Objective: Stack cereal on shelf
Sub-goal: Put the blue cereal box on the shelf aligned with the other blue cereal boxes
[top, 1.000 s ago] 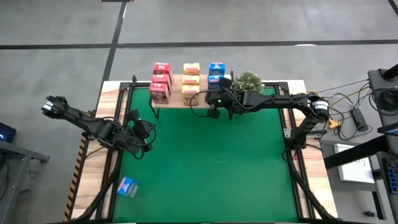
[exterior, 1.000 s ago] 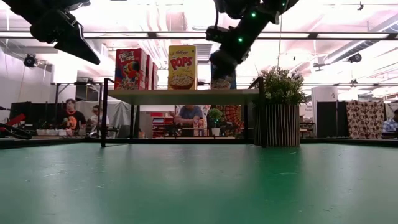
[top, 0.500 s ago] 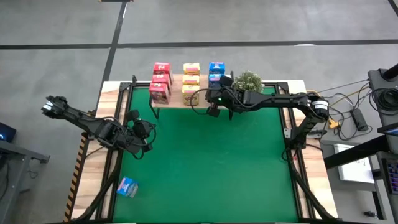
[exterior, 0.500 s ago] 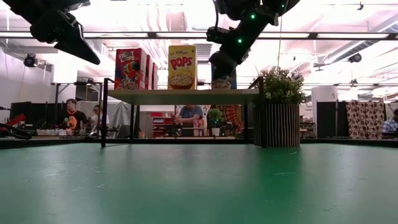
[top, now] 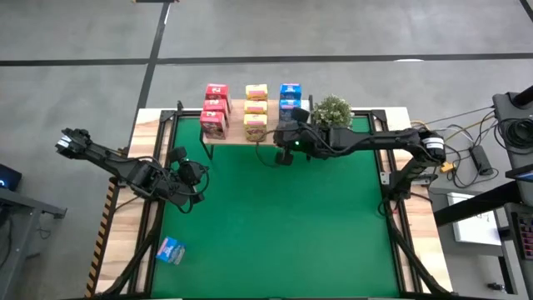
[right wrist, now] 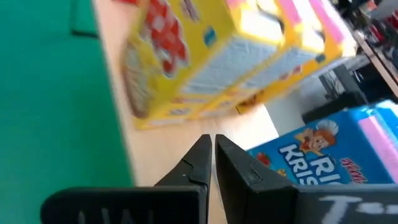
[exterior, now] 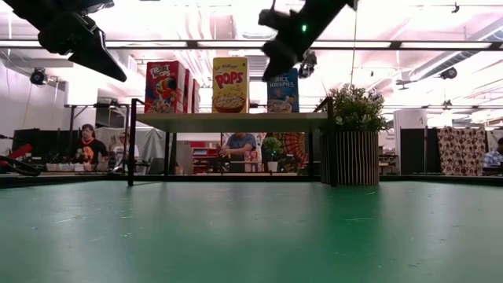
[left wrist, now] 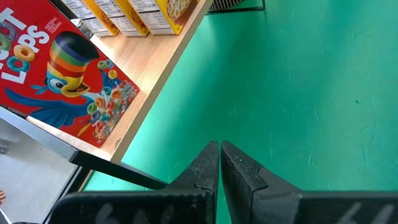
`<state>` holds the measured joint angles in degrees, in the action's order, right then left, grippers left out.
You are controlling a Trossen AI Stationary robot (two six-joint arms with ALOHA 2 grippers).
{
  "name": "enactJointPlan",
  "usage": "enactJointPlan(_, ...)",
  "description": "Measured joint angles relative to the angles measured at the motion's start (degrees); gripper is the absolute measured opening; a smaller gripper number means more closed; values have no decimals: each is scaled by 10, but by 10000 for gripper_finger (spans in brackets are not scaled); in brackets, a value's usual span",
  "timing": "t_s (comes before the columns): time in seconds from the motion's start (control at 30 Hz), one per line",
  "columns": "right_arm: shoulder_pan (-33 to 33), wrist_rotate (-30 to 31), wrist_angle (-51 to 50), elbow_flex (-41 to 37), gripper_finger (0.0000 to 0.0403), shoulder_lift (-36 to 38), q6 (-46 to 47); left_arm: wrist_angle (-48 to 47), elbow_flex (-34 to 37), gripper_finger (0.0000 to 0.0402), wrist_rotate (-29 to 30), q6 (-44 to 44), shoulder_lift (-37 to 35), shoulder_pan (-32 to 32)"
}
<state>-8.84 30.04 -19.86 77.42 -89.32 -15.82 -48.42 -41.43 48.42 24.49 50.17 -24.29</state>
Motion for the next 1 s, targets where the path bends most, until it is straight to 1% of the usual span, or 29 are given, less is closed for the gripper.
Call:
enactJointPlan(0.17,44,0,-5,-7,12,37,25,0,0,0,0,0,0,0)
enactJointPlan(0.3,79,0,0,-36,12,74,49,12,0,0,0,0,0,0)
enactJointPlan(0.37,95,0,19,-61,12,91,51,23,0,0,-4,0,0,0)
enactJointPlan(0.5,119,-2,108,-134,12,128,23,53,0,0,-36,0,0,0)
enactJointPlan(0.57,122,-19,167,-179,12,150,-4,76,0,0,-55,0,0,0)
enactJointPlan(0.7,119,-112,294,-269,12,198,-48,130,0,0,-96,8,3,0)
enactJointPlan(0.8,114,-155,364,-325,12,233,-70,161,0,0,-138,24,7,0)
enactJointPlan(0.9,111,-163,418,-367,12,265,-92,171,-8,0,-184,69,10,0)
enactJointPlan(1.0,111,-176,471,-400,12,295,-112,163,-34,0,-213,134,21,0)
